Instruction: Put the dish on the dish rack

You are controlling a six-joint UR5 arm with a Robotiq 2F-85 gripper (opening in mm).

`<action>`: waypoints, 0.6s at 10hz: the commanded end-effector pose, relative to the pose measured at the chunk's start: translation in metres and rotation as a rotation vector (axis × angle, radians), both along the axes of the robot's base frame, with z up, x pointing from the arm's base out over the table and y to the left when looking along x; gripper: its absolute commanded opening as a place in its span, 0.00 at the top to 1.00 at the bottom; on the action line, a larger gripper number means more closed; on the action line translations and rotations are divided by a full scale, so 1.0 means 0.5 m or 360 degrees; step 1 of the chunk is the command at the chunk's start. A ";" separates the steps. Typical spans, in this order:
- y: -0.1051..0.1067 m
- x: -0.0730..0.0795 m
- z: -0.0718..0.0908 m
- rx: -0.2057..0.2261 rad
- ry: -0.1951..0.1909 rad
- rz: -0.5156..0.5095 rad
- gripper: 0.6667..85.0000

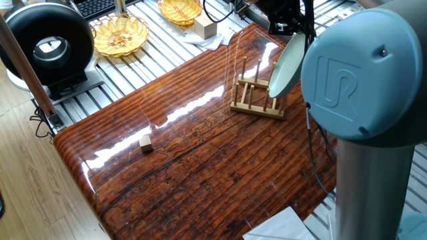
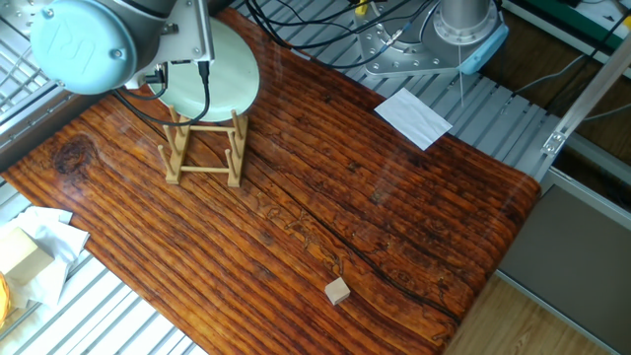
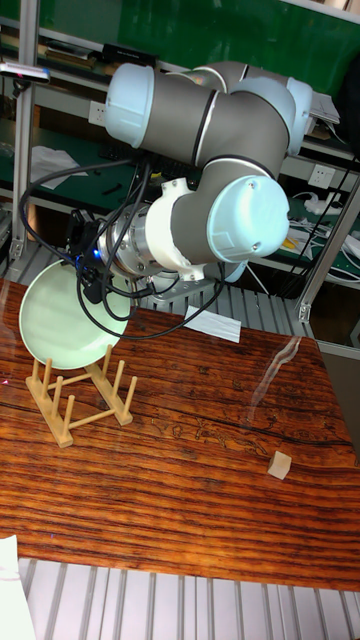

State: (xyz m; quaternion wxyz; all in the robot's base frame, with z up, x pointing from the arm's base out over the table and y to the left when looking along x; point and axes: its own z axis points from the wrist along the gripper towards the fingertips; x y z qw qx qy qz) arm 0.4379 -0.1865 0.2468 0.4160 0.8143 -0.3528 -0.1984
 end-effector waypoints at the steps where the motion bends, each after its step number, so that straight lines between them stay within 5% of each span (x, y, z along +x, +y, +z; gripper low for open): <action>1: 0.010 -0.001 -0.007 0.0036 0.0001 -0.0009 0.84; 6: 0.021 -0.001 -0.018 0.0080 -0.0012 -0.0023 0.78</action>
